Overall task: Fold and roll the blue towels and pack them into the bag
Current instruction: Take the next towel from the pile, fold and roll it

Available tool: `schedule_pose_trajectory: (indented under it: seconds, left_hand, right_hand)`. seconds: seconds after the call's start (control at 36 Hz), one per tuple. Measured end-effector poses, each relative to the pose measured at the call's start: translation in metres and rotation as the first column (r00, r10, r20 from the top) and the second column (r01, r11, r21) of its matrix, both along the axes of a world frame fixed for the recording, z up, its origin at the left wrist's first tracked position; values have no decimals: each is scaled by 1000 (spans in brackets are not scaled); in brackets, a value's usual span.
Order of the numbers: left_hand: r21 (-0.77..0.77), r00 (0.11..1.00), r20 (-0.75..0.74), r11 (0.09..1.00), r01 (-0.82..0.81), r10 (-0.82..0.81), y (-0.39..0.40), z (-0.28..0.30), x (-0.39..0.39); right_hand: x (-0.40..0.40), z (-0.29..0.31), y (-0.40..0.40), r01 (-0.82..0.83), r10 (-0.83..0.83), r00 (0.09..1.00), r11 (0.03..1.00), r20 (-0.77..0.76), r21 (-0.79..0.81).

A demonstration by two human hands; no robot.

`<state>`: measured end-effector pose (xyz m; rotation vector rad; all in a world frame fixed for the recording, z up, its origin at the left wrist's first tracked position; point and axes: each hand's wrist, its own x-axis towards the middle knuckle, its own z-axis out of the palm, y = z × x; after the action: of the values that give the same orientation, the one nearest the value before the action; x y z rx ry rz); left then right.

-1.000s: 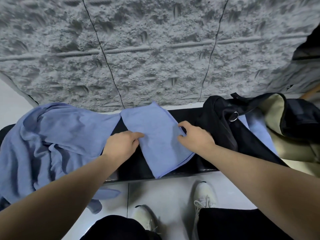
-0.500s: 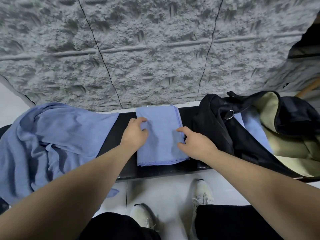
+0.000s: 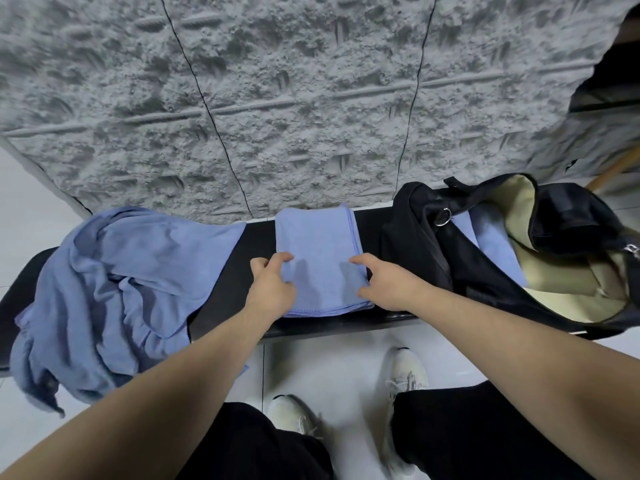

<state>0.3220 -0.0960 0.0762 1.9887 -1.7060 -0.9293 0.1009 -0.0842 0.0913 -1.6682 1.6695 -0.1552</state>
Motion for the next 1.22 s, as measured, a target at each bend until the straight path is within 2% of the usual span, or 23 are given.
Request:
schedule_pose_trajectory:
  seconds: [0.14,0.28,0.36,0.44,0.53,0.58,0.69,0.78,0.94,1.22]
  left_hand:
    - [-37,997,36,997,67,-65,15,3,1]
    - [-79,944,293,980,185,-154,31,3,0]
    - [-120,909,329,943,310,-257,36,7,0]
    - [-108,842,331,869,483,-426,40,8,1]
    - [-57,719,389,764,642,-576,42,7,0]
    - [-33,658,441,722,691,-610,42,6,-2]
    - [-45,621,488,692,720,-614,41,2,-5]
    - [-54,628,478,693,718,-614,39,-1,-4]
    - [-33,658,401,708,706,-637,37,-3,-3]
    - [46,651,387,719,694,-653,44,6,-11]
  right_hand:
    - [0,0,12,14,-13,999,1000,-40,2]
    - [-3,0,20,-26,23,982,1000,-186,-17]
    - [-4,0,23,-57,53,973,998,-224,-11]
    - [-4,0,25,-73,65,969,997,-236,-28]
    - [-4,2,28,-100,70,976,985,-205,-142]
    - [-5,3,30,-167,135,979,961,-154,-221]
    - [-4,-1,35,-437,385,895,857,-225,-274]
    - [0,-7,35,-522,454,842,822,-290,-227]
    - [6,-12,32,-512,428,846,820,-319,-257]
    - [8,-4,40,-473,409,858,865,-311,-170]
